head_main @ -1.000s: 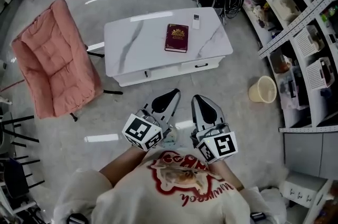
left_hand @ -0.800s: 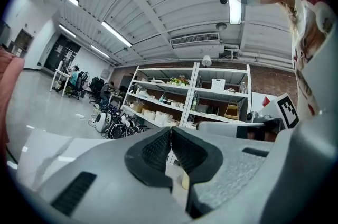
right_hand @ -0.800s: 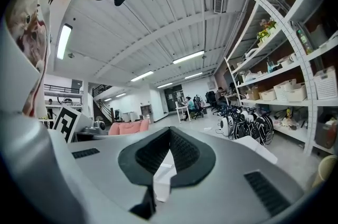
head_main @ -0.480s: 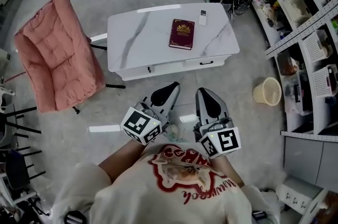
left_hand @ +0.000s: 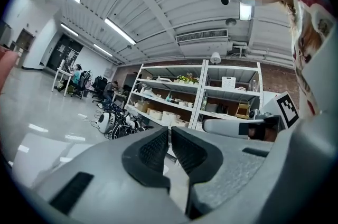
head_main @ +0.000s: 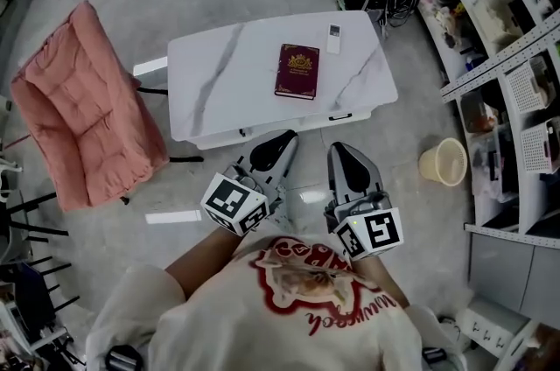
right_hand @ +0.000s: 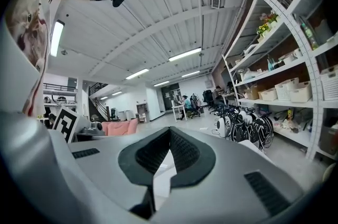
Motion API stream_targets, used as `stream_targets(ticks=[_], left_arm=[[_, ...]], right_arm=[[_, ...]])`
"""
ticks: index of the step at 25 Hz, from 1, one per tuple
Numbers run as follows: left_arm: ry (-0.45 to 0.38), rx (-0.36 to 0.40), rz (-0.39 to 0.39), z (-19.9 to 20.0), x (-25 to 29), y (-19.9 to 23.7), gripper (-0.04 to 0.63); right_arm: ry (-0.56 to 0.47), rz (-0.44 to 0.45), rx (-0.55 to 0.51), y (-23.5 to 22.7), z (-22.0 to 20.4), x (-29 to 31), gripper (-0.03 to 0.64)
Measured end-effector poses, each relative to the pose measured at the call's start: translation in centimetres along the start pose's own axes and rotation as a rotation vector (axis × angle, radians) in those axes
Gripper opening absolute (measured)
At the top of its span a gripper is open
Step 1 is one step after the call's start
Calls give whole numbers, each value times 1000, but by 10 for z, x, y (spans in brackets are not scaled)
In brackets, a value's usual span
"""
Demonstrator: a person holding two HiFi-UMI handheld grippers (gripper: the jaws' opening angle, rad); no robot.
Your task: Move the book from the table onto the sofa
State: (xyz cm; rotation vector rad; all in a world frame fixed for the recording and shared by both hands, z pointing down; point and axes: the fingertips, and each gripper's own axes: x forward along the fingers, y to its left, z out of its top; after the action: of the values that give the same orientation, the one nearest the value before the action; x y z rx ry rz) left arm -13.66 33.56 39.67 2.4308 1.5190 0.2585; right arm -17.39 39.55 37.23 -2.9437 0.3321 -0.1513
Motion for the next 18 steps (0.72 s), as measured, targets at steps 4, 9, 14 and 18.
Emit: stream_targets(ticks=[4,9,14,18], left_arm=[[8,-7,-15,11,48,42,3],[46,1,-40,32,111,99,3],[55,22,-72,56,163,142,3],[51,20,-79,70,190,171,3]], right_arm=[[7,-24,6,-36,6,50,1],[3,-43,15,-76,25,128,0],[-21,-60,14,-109,44,195,0],[-39,-74,5,-126,53,235,0]])
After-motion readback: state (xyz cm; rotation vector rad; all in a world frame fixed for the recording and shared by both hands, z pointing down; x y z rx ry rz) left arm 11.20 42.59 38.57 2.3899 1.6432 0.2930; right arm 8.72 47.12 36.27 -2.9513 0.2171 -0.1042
